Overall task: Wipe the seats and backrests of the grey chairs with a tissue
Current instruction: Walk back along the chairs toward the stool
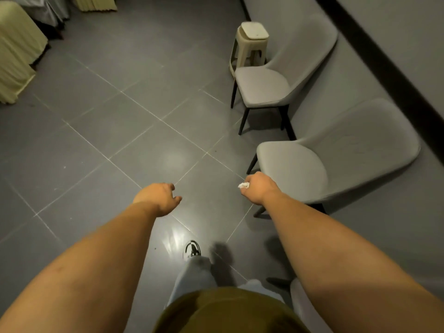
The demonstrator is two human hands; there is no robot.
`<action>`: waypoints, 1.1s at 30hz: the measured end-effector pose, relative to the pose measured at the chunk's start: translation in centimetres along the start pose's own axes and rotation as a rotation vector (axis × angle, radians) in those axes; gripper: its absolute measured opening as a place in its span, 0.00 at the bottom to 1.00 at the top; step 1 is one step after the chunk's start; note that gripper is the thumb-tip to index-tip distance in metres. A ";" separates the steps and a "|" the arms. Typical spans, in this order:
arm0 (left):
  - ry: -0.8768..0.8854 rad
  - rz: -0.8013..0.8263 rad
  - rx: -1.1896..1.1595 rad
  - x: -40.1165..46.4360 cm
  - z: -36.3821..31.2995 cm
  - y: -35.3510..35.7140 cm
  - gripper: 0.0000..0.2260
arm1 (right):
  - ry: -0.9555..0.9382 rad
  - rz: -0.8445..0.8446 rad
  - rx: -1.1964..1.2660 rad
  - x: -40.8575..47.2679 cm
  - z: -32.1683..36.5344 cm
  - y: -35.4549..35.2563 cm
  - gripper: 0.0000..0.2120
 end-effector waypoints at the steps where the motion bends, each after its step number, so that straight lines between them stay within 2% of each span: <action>1: 0.023 0.008 0.010 1.3 0.1 -1.1 0.24 | 0.004 0.023 -0.003 0.8 0.7 -0.2 0.19; 9: 0.111 0.012 0.061 11.5 0.9 -7.9 0.24 | 0.067 0.005 0.091 8.4 3.5 -4.0 0.18; 17: 0.167 0.006 0.083 20.5 -1.8 -12.0 0.24 | 0.096 -0.043 0.078 18.1 2.3 -11.2 0.17; 26: 0.004 0.003 0.107 33.6 -2.3 -20.1 0.24 | -0.009 0.010 0.055 33.8 1.2 -18.1 0.17; 33: 0.041 -0.045 0.027 40.3 -7.4 -23.8 0.24 | -0.051 0.093 -0.046 42.7 0.6 -23.0 0.18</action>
Point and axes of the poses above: each hand's wrist, its own x-axis towards the middle knuckle, its own y-axis out of the palm, z = x × y, the point moved 10 cm from there along x, towards the middle knuckle
